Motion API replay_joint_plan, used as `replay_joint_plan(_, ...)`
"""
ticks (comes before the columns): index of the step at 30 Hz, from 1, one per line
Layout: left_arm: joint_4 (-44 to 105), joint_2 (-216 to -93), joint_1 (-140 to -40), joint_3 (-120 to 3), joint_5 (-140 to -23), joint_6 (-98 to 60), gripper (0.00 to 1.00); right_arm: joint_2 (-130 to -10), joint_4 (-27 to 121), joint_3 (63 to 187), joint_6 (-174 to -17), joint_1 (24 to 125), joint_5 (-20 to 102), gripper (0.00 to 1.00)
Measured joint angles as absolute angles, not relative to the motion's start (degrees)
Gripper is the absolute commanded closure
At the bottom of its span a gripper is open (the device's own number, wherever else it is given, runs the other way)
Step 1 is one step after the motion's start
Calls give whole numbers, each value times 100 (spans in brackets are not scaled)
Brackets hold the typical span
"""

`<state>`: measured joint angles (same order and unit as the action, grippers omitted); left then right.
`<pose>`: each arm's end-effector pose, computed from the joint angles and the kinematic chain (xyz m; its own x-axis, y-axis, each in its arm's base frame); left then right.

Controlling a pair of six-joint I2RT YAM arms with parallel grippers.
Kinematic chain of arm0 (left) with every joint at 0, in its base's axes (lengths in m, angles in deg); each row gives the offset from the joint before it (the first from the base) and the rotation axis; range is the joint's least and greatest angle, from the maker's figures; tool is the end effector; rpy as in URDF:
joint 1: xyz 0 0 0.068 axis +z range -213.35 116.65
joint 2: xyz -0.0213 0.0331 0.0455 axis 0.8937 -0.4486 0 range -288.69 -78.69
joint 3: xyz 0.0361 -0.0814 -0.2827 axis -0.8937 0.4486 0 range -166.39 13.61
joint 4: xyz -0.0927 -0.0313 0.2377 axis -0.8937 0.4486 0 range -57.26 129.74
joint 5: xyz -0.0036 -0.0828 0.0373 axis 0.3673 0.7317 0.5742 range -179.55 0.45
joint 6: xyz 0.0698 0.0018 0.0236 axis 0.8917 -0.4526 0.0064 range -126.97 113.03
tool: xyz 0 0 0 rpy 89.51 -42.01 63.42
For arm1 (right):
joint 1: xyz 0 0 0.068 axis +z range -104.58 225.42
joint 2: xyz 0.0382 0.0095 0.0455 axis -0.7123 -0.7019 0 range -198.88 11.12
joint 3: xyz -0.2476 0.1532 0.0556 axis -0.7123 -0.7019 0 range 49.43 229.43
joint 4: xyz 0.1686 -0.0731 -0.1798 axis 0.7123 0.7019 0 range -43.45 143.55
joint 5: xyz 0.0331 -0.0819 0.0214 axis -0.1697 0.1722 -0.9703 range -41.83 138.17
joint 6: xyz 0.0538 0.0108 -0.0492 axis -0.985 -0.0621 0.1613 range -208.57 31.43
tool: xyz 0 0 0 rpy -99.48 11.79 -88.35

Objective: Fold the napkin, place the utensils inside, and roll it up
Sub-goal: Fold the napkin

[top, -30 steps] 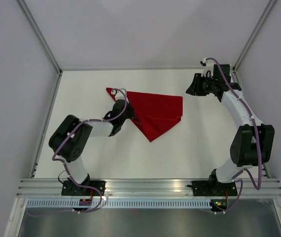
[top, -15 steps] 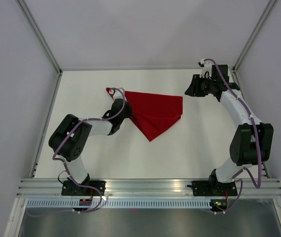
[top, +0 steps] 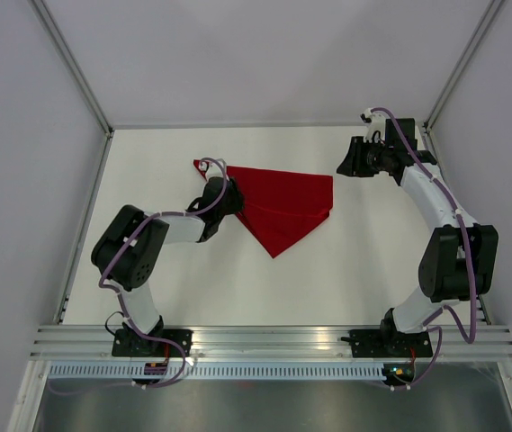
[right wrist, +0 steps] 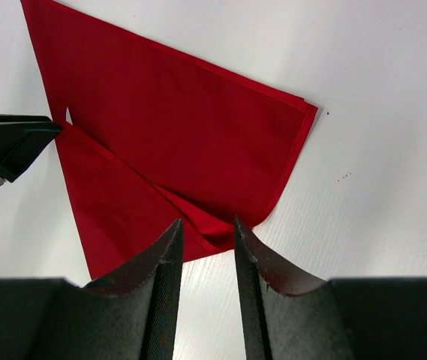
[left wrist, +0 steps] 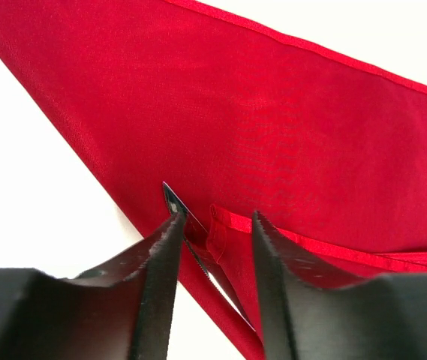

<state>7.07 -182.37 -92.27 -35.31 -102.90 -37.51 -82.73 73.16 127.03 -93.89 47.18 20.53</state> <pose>0.3507 -0.1776 0.1669 -0.5159 -0.2799 -0.8096 0.0370 0.9370 -0.3475 0.3801 0.0402 0.3041 -0.7110 0.0603 -0.7006 -0.3025 0.8732 0.3821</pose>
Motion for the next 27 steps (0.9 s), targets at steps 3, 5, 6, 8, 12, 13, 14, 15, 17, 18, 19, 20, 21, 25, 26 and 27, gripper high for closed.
replay_joint_plan(3,740,-18230,-9217,-3564,-10294,-3747,43,-8273,7318,12703,-9370,4718,2053,61)
replay_joint_plan(5,858,-18182,-9179,-3603,-10298,-3747,42,-8273,7321,12703,-9367,4718,2051,61)
replay_joint_plan(6,917,-18145,-9155,-3621,-10301,-3747,41,-8273,7321,12703,-9367,4718,2049,61)
replay_joint_plan(8,1074,-18016,-9059,-3669,-10314,-3751,39,-8273,7323,12703,-9367,4720,2038,61)
replay_joint_plan(12,1616,-17830,-8587,-4010,-10375,-3887,38,-8275,7342,12705,-9346,4757,2034,61)
replay_joint_plan(13,1754,-17830,-8399,-4156,-10370,-3946,37,-8277,7360,12710,-9341,4766,2025,61)
replay_joint_plan(14,1841,-17832,-8255,-4261,-10384,-3985,37,-8281,7364,12714,-9332,4775,2014,61)
replay_joint_plan(15,2010,-17845,-8060,-4414,-10386,-4046,37,-8281,7364,12716,-9328,4786,2005,61)
replay_joint_plan(17,2213,-17935,-7715,-4733,-10373,-4142,32,-8288,7375,12725,-9326,4795,1996,61)
replay_joint_plan(18,2311,-18018,-7558,-4908,-10333,-4177,32,-8292,7377,12727,-9324,4795,1994,61)
replay_joint_plan(19,2364,-18097,-7457,-5039,-10296,-4212,33,-8301,7386,12731,-9324,4801,1992,61)
replay_joint_plan(20,2403,-18213,-7352,-5186,-10257,-4239,34,-8314,7388,12736,-9324,4808,1992,62)
replay_joint_plan(21,2471,-18344,-7276,-5339,-10202,-4263,35,-8325,7393,12736,-9324,4816,1988,61)
replay_joint_plan(25,2676,-18910,-7138,-5782,-9925,-4344,37,-8360,7421,12736,-9317,4821,1972,62)
replay_joint_plan(26,2707,-19041,-7116,-5839,-9842,-4376,38,-8362,7425,12736,-9315,4821,1970,62)
replay_joint_plan(27,2724,-19161,-7099,-5870,-9778,-4413,38,-8362,7425,12738,-9313,4821,1970,62)
